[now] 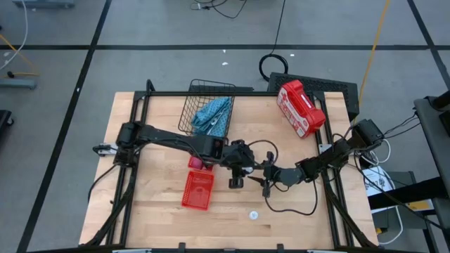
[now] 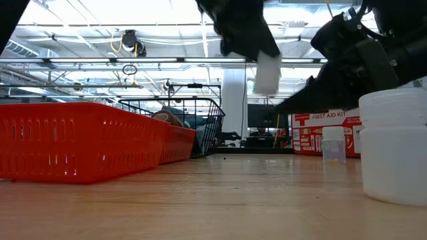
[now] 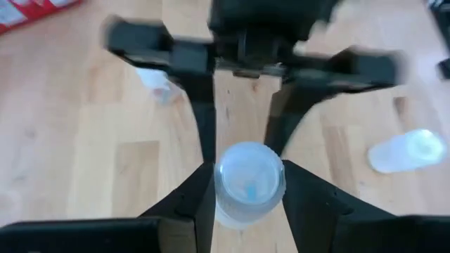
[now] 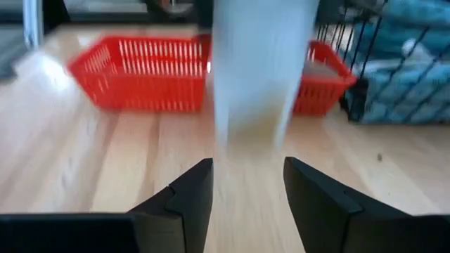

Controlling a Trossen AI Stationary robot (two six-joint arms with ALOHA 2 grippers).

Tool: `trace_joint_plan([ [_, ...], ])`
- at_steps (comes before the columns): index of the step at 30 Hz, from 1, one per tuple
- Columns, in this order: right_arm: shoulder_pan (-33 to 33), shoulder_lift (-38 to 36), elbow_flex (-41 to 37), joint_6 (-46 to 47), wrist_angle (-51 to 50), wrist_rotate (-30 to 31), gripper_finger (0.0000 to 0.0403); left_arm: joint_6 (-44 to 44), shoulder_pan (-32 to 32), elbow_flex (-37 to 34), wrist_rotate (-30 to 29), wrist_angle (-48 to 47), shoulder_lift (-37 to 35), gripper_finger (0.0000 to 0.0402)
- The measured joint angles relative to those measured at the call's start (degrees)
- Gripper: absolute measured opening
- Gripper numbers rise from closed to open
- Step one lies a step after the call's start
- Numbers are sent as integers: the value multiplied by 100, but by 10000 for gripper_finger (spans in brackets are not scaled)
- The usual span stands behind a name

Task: Pick & place medical supplies in basket/bin
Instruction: Put the top white pill bottle into the bottom red bin

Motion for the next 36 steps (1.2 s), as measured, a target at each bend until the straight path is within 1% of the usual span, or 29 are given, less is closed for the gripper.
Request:
trace_joint_plan([
  [3,2,8,-7,20,-16,-14,168,-85,-63,-19,-134,-318,-334,139],
  [5,8,3,-3,20,11,-7,168,-162,-141,-161,-270,-409,-554,139],
  [9,37,5,-3,20,10,-2,164,-487,-363,-760,-698,-385,-1239,139],
  [11,45,5,-3,20,12,-2,164,-791,-501,-1244,-961,-286,-1697,139],
  [14,43,5,-3,20,13,-1,164,-1371,-768,-2153,-1341,0,-2456,139],
  [18,39,5,-3,20,25,0,161,-2442,-1244,-3443,-1988,528,-3453,139],
  [20,39,5,-3,20,40,0,160,-2928,-1488,-4069,-2283,789,-3788,139],
  [23,39,5,-3,20,51,0,161,-3436,-1811,-4873,-2447,1416,-4020,139],
  [26,39,5,-3,20,69,0,161,-3713,-2128,-5401,-2449,1889,-4052,139],
  [30,39,5,-3,20,172,0,157,-4180,-2437,-5792,-2759,1889,-4045,139],
  [33,39,5,-3,20,230,0,156,-4471,-2521,-5982,-2965,1874,-4045,139],
  [36,39,5,-3,19,225,0,155,-4636,-2564,-6129,-3045,1994,-4045,139],
])
